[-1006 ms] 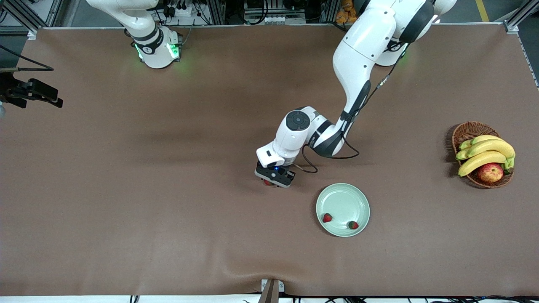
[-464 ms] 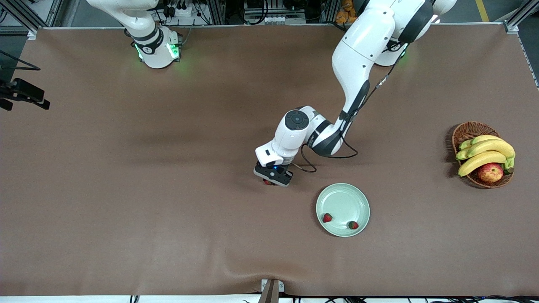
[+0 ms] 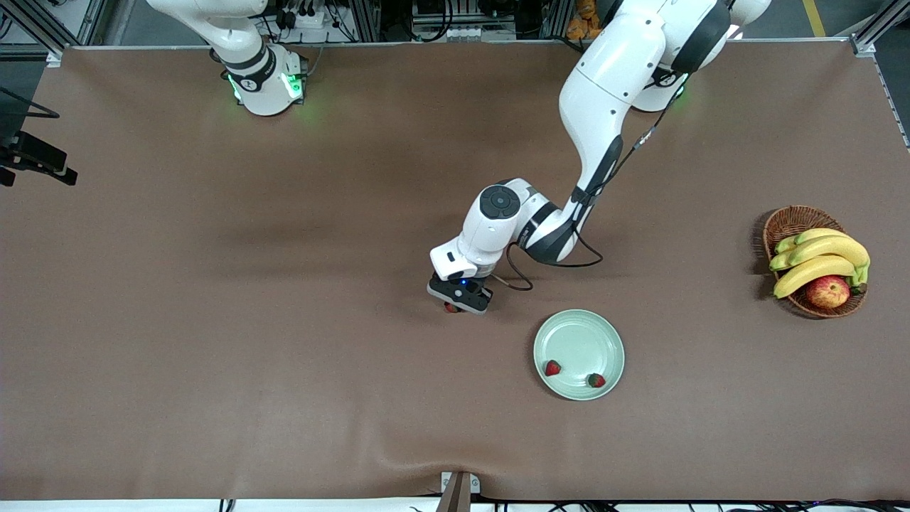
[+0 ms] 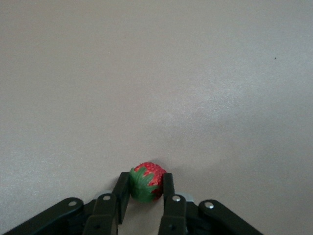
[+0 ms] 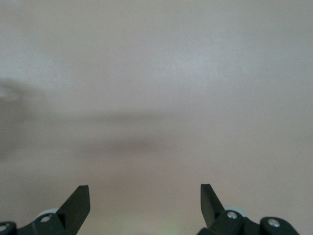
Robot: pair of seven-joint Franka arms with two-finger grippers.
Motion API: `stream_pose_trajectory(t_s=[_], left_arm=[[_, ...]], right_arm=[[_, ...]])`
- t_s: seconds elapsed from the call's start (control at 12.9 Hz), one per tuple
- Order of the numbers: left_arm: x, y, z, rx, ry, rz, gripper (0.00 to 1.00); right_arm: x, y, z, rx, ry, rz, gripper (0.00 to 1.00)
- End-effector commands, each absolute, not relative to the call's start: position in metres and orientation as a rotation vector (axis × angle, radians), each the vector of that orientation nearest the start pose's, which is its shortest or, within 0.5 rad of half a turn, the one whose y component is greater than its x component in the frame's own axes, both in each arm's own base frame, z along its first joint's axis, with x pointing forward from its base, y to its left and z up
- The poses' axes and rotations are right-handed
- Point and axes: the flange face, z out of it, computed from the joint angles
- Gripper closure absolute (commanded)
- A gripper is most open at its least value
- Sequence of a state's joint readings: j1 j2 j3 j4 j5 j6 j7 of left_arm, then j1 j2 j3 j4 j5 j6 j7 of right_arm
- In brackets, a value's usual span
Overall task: Collect all strawberries into plate
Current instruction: 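Carry the strawberry over the plate with the left gripper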
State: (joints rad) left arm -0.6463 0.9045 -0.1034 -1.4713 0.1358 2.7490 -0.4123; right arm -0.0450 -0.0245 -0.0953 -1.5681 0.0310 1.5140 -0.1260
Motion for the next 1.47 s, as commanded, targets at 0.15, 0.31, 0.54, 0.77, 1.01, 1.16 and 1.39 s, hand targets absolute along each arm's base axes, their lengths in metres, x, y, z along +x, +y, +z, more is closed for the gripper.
stream_pose_trajectory(t_s=[0.15,0.31,0.54,0.77,1.01,1.16,1.39], left_arm=[[0.569,-0.496,0.217,-3.24,0.624,-0.634,1.0],[0.589,-0.478,0.229,-3.215,0.585,-0.616,1.0],[0.63,-0.423,0.242,-3.18,0.576,-0.625,1.0],[0.663,-0.357,0.258,-3.147,0.6,-0.51,1.0],[0.681,-0.308,0.276,-3.121,0.596,-0.412,0.94],[0.685,-0.297,0.272,-3.115,0.595,-0.406,0.92],[0.692,-0.264,0.256,-3.112,0.553,-0.358,0.65]], right_arm=[[0.54,-0.058,0.641,-3.089,0.082,0.0,0.0],[0.543,-0.051,0.64,-3.09,0.066,-0.004,0.0],[0.543,-0.051,0.64,-3.09,0.064,-0.004,0.0],[0.543,-0.051,0.64,-3.089,0.066,-0.006,0.0],[0.543,-0.048,0.639,-3.089,0.056,-0.001,0.0],[0.544,-0.046,0.637,-3.089,0.05,0.003,0.0],[0.544,-0.046,0.638,-3.091,0.05,0.001,0.0]])
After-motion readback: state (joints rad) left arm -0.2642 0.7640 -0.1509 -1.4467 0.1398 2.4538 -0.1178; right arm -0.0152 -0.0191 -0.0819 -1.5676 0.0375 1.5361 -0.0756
